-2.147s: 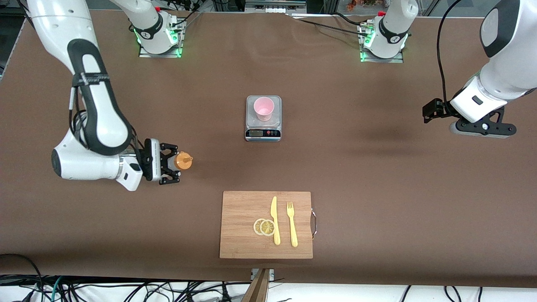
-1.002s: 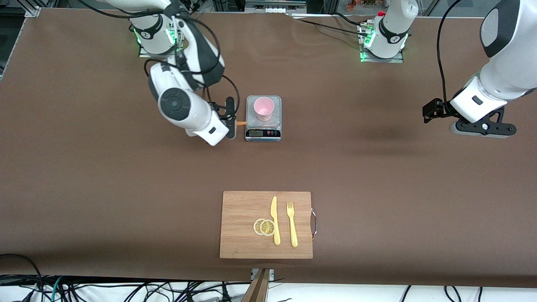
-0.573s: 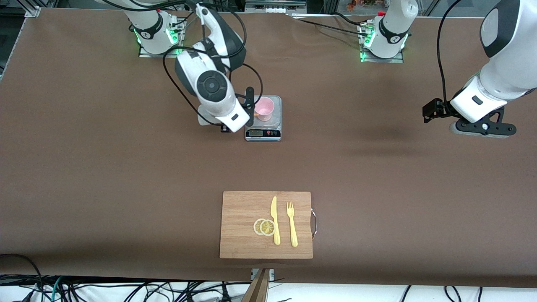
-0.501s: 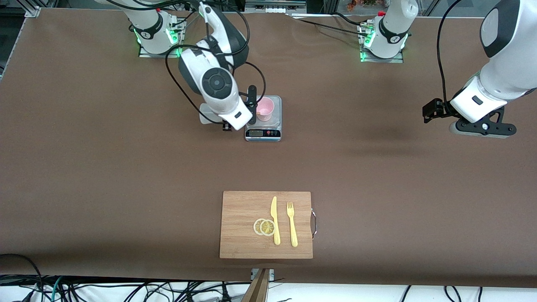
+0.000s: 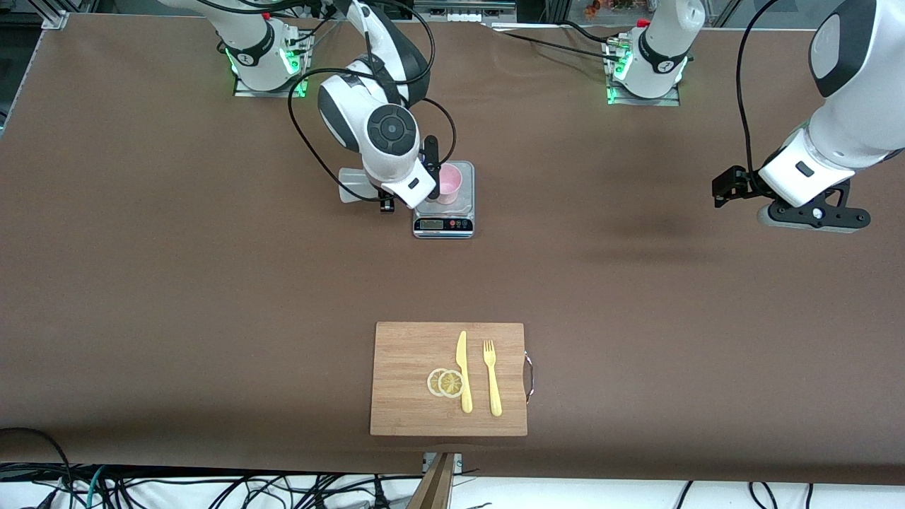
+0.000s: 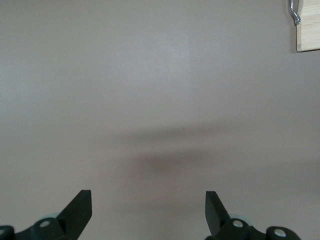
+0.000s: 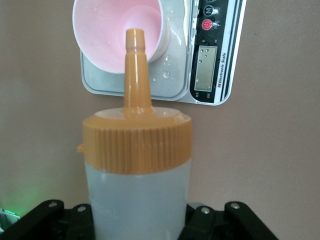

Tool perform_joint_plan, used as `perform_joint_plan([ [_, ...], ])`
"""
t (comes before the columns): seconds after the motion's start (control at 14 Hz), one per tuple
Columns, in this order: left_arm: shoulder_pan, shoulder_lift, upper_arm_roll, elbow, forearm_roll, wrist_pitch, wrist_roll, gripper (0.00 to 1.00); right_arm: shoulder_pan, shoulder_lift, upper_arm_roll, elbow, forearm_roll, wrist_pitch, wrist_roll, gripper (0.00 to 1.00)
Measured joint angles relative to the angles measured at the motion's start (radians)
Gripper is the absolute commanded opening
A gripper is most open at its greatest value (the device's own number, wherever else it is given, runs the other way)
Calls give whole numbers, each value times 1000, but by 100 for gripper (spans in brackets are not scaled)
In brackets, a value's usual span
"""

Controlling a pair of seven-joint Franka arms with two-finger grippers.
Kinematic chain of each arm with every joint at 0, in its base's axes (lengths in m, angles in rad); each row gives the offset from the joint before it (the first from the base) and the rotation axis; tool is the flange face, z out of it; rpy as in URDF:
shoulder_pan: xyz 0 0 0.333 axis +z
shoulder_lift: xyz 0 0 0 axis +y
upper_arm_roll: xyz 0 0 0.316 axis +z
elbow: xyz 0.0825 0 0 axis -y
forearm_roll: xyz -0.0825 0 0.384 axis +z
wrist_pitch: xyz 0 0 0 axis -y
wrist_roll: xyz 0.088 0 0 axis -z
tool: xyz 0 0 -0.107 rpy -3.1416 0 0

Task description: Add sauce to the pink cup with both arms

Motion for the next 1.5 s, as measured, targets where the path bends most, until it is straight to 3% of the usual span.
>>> perform_joint_plan([
  [1.5,1,0,0,0,0,0,0,100,61,3,0,-2,-119,-17,22,0],
])
